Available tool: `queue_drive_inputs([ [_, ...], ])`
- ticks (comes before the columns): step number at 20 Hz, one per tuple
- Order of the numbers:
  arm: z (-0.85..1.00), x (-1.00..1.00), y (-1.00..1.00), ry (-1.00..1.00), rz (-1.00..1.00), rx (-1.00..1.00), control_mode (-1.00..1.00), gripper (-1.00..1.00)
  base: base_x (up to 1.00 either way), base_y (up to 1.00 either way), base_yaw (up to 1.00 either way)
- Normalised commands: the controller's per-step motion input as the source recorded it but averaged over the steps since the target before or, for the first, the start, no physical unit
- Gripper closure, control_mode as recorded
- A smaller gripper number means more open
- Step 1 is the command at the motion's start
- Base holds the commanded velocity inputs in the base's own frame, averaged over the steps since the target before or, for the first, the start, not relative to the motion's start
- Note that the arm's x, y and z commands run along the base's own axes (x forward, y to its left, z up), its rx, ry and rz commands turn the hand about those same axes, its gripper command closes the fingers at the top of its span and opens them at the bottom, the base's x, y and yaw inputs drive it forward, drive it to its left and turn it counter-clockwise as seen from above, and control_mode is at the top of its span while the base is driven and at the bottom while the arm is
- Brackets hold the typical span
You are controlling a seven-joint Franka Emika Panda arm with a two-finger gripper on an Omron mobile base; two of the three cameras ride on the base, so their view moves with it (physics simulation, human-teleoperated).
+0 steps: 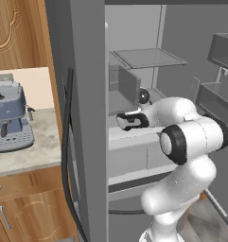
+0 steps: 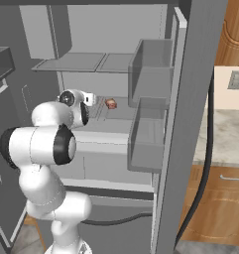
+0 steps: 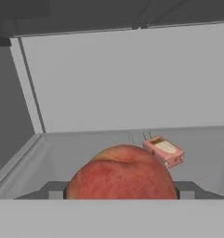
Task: Pick the peach and apple from the fridge and place them on the plate next to the blender to make a fruit smoothie.
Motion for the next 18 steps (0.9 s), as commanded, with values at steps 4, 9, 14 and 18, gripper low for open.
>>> queue_drive_inputs([
  [4,1.0,-1.0,-0.01,0.17,-0.06,0.0,-1.0,1.0,0.0,0.0,0.0],
  [9,0.95,-1.0,-0.23,0.13,-0.1,0.0,-1.0,1.0,0.0,0.0,0.0],
  [14,0.43,-1.0,-0.46,0.16,-0.07,0.02,-1.0,1.0,0.0,0.0,0.0],
  [18,0.19,-1.0,-0.3,0.2,-0.06,0.02,-1.0,1.0,0.0,0.0,0.0],
])
